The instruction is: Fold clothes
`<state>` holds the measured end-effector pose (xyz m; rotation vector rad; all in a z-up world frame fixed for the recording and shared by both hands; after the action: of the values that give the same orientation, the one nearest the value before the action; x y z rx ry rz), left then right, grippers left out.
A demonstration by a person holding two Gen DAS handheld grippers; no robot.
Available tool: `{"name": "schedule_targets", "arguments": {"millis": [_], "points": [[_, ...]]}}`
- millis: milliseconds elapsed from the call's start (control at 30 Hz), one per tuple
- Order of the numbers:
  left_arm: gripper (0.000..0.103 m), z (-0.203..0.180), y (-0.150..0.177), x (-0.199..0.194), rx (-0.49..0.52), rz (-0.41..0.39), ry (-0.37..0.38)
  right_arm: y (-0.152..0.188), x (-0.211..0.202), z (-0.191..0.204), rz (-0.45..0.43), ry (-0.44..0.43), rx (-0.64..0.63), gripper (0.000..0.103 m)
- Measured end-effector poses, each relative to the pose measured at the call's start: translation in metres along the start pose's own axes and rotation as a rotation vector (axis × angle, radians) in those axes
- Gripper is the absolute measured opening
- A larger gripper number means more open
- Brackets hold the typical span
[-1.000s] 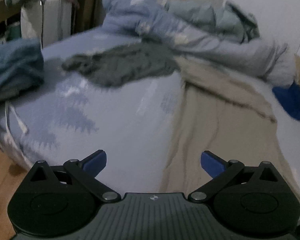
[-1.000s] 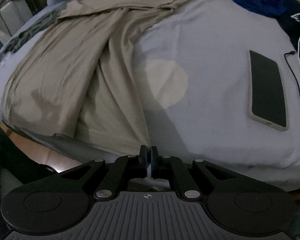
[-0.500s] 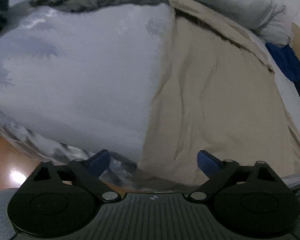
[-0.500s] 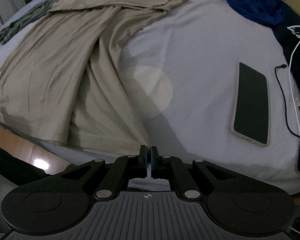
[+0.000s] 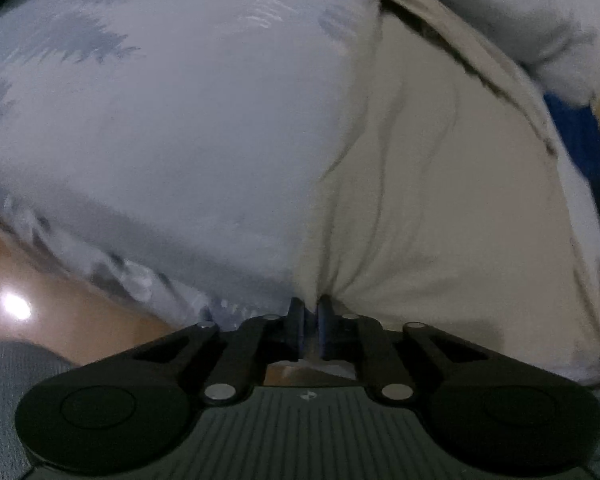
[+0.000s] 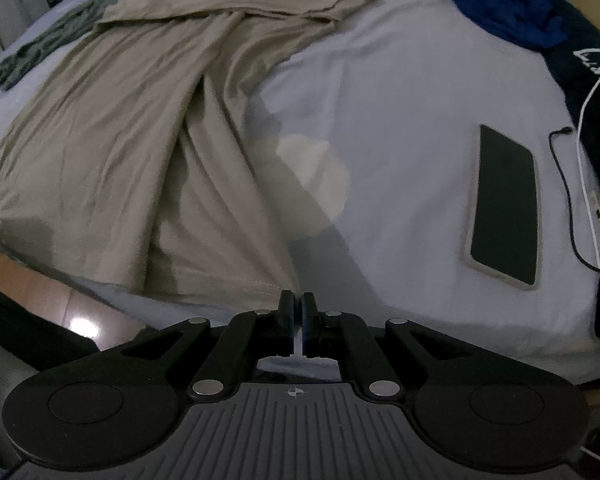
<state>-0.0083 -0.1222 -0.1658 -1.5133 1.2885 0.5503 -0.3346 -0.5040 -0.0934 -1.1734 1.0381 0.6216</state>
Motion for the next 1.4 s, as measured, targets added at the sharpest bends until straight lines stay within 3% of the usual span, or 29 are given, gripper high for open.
{"name": "schedule_targets", "arguments": {"millis": [200, 333, 633, 1000, 1167, 1267, 1400], "points": [[0.009, -0.002, -0.003, -0.044, -0.140, -0.104, 0.120, -0.001, -0.017, 0.010, -0.023, -0.039, 0.002, 0.004], [0.009, -0.005, -0.014, -0.084, -0.172, -0.190, 0.196, -0.001, -0.035, 0.024, -0.039, -0.081, -0.008, 0.004], [0.009, 0.001, -0.035, -0.137, -0.230, -0.292, 0.271, 0.007, -0.077, 0.043, -0.070, -0.126, -0.005, 0.004], [0.006, 0.035, -0.026, -0.179, -0.319, -0.292, 0.254, 0.038, -0.135, 0.029, -0.007, -0.180, 0.023, 0.003], [0.005, 0.044, -0.028, -0.174, -0.392, -0.293, 0.272, 0.043, -0.158, 0.015, -0.005, -0.242, 0.136, 0.001], [0.005, 0.050, -0.031, -0.155, -0.391, -0.251, 0.229, 0.039, -0.148, 0.005, -0.031, -0.192, 0.155, 0.001], [0.005, 0.052, -0.027, -0.143, -0.381, -0.221, 0.201, 0.032, -0.118, 0.014, -0.034, -0.144, 0.084, 0.005]]}}
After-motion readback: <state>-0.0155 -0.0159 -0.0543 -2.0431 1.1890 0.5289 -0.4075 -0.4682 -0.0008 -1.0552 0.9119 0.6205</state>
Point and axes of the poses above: each gripper's, at about its wrist camera, not at the fingertips, and x roughly the way its jaws point, z to its left, y to its underside, the point moved 9 cm from there along x, roughly the way its jaws point, and after that the axes turned 5 degrees about -z, right-handed, at the moved point
